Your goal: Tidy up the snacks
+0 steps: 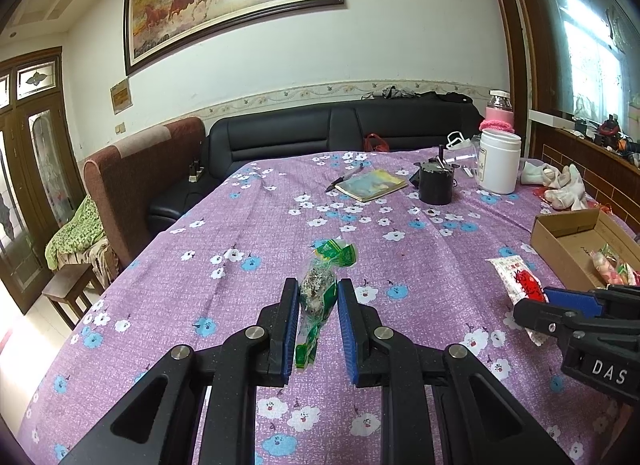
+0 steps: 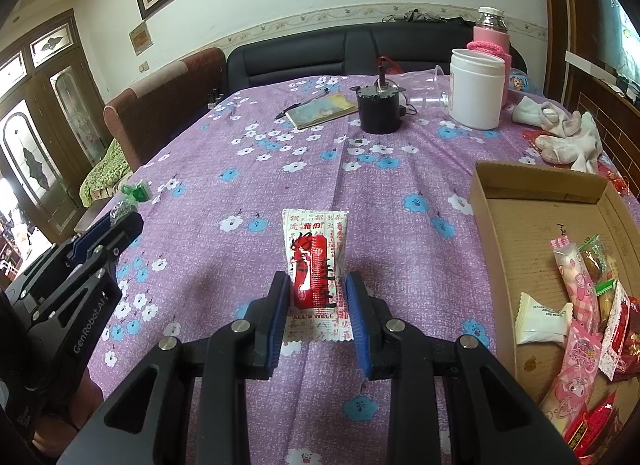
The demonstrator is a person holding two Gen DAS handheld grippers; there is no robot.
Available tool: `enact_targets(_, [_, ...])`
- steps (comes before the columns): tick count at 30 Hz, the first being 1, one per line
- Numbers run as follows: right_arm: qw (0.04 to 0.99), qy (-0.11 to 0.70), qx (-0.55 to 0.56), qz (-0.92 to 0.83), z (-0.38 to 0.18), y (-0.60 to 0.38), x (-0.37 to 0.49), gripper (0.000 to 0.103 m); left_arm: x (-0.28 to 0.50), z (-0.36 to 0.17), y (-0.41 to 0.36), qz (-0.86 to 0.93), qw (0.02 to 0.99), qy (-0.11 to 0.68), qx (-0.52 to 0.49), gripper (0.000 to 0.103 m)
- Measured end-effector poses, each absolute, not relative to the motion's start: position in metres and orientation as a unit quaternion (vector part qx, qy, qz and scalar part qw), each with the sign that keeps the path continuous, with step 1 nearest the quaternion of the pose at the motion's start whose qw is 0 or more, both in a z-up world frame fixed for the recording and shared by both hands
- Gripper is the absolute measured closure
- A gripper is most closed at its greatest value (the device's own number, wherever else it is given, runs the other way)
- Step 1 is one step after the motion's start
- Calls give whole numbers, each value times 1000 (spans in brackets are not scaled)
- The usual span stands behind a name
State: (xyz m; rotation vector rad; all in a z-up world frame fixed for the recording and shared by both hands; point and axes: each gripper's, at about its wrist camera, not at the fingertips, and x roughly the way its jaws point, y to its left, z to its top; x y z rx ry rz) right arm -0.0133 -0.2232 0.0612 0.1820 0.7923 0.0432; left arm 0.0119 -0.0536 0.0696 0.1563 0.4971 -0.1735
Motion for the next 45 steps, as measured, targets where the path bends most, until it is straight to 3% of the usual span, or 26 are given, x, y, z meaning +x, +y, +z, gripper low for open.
enact_targets(18, [928, 364, 75, 1, 73, -227, -18, 75, 10, 71, -59, -95, 962, 246, 68, 83])
enact_targets(28, [933, 333, 134, -19, 107, -273, -54, 75, -4, 79, -71, -131, 953, 267, 63, 83])
enact_targets(37, [928, 303, 200, -85, 108, -363, -127, 75, -37, 113, -131, -234, 929, 280, 59, 83])
enact_targets(45, [913, 303, 230, -149, 80, -417, -157, 75, -82, 113, -236, -355, 878, 315, 55, 84])
